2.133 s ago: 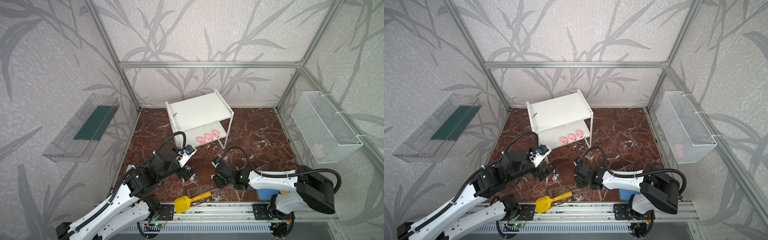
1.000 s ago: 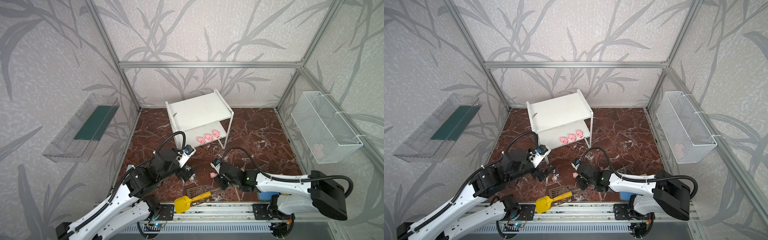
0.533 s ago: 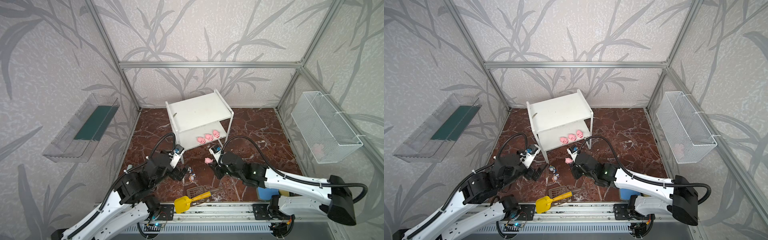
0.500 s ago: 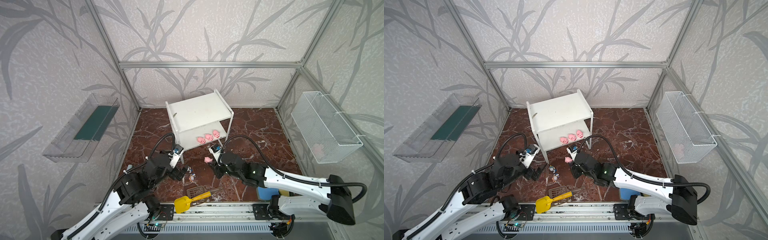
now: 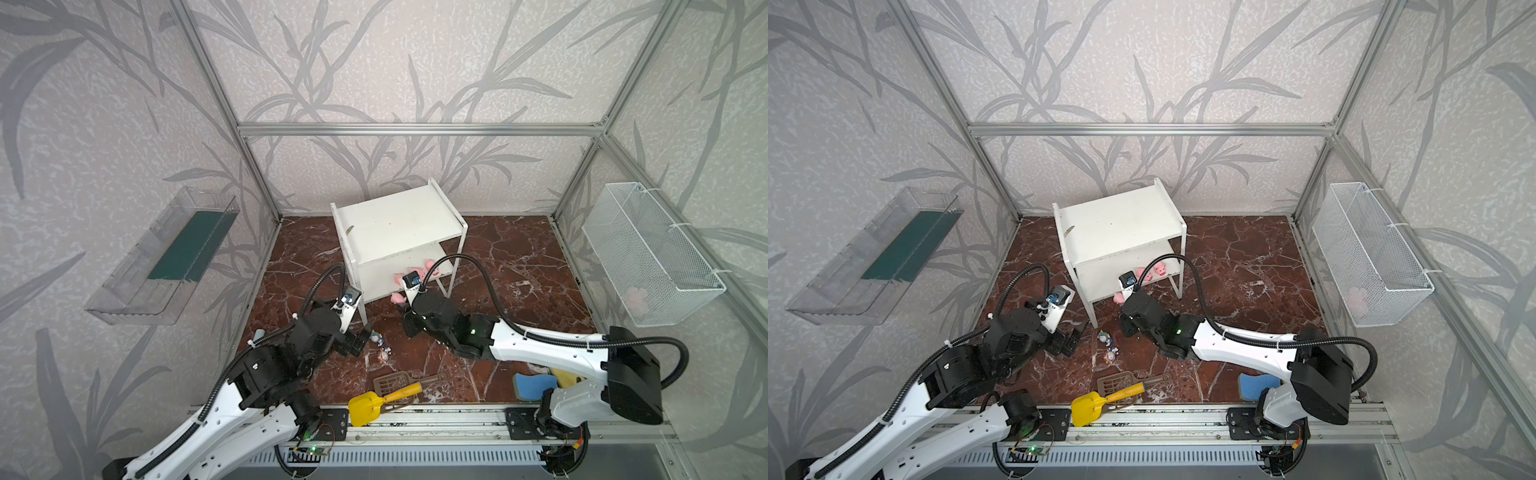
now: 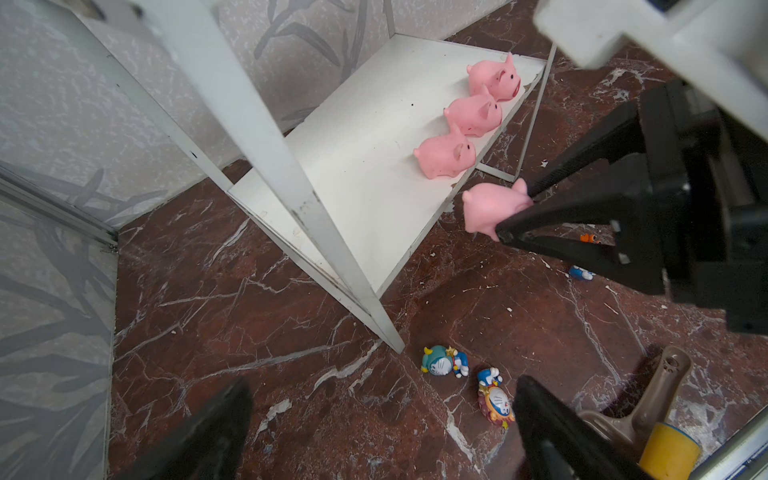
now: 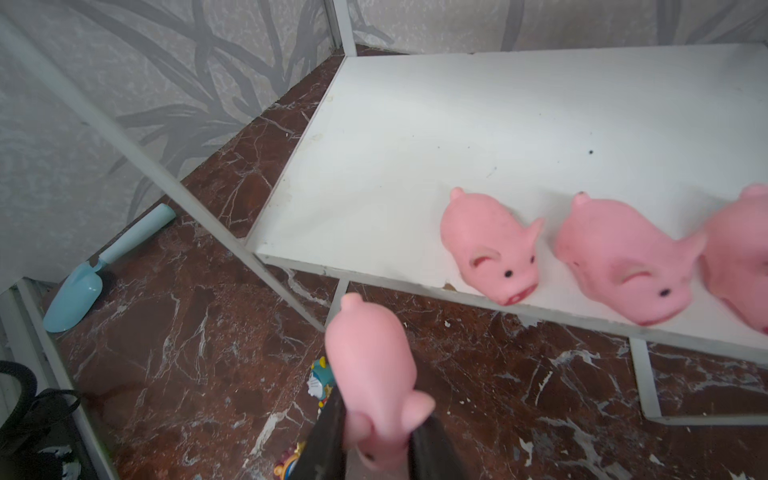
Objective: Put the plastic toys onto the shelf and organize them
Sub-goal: 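Carry the pig onto the lower tier at the end of the row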
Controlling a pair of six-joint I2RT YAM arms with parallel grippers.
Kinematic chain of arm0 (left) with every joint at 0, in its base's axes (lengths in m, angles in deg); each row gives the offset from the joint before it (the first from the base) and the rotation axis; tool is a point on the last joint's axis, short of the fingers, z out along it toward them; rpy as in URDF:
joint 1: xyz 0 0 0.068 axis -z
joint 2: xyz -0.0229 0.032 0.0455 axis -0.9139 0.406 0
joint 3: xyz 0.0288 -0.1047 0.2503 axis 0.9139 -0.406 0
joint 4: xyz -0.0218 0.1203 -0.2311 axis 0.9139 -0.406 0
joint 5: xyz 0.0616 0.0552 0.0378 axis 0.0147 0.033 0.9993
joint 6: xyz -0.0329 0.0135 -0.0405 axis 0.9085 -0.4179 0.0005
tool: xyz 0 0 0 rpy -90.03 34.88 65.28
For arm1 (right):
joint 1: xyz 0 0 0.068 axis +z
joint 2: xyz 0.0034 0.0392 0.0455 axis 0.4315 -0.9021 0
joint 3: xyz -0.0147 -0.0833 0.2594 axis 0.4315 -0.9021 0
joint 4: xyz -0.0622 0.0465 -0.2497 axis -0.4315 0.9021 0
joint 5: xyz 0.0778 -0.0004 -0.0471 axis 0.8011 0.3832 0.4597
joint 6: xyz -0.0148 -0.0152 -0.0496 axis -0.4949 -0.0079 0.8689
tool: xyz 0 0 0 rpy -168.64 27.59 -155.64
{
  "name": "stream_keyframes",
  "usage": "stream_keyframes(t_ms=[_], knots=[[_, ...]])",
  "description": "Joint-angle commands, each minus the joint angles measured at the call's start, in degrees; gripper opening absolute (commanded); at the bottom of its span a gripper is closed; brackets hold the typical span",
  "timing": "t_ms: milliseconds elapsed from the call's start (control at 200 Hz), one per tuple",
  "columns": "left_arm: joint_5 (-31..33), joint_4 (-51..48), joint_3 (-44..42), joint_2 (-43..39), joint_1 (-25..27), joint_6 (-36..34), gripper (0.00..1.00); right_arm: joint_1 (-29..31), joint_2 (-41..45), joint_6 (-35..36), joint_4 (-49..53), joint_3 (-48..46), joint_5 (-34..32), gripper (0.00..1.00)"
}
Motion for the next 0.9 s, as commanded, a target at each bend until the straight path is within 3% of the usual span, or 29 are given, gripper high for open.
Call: stream_keyframes(t_ms=[0,895], knots=[[0.1,0.1,-0.7,-0.7,0.0,0.6,0.99,0.3,-1.9,0.1,-5.2,2.5,-2.6,0.25],[-2.6,0.9,-1.1,-1.3,0.0,0.4,0.99,-0.7,-14.2,-1.5,-10.0,9.5,-9.0,0.28]])
